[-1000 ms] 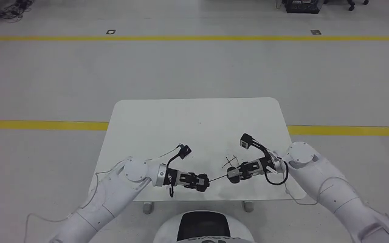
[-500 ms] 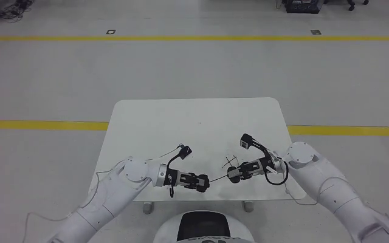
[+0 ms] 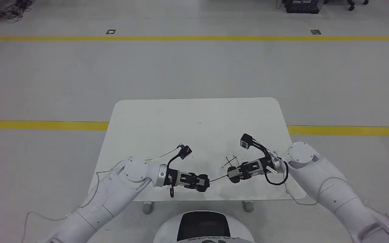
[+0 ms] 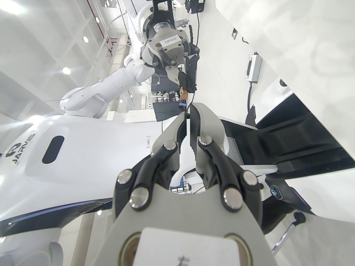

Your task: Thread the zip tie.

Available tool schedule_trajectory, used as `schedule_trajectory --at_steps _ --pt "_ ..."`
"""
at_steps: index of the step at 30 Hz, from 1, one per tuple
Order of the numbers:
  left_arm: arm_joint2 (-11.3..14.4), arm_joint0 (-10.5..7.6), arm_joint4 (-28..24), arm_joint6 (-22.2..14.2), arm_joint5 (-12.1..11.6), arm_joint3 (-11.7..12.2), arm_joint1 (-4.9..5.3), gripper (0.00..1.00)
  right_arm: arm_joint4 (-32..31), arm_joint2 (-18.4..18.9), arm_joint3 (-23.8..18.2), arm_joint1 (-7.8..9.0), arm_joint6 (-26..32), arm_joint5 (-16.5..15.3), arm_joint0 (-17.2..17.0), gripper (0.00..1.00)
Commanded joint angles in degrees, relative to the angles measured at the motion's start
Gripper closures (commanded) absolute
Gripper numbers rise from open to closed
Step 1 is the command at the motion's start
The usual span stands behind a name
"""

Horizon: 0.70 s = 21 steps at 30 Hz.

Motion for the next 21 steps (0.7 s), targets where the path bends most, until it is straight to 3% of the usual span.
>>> schedule_trajectory --at_steps 1,10,21 --pt "0.06 0.00 -0.26 0.27 0.14 -0.01 0.05 0.00 -0.01 0.03 0.04 -0.01 0.00 0.00 0.00 1.00" --pt "-0.10 0.21 -0.73 5.07 0.33 0.68 0.09 0.00 1.15 1.01 0.54 -0.21 0.00 0.00 -0.69 1.00" --pt "-0.10 0.21 -0.73 5.07 0.33 0.68 0.09 0.00 2.24 1.71 0.99 -0.54 0.00 0.00 -1.00 1.00"
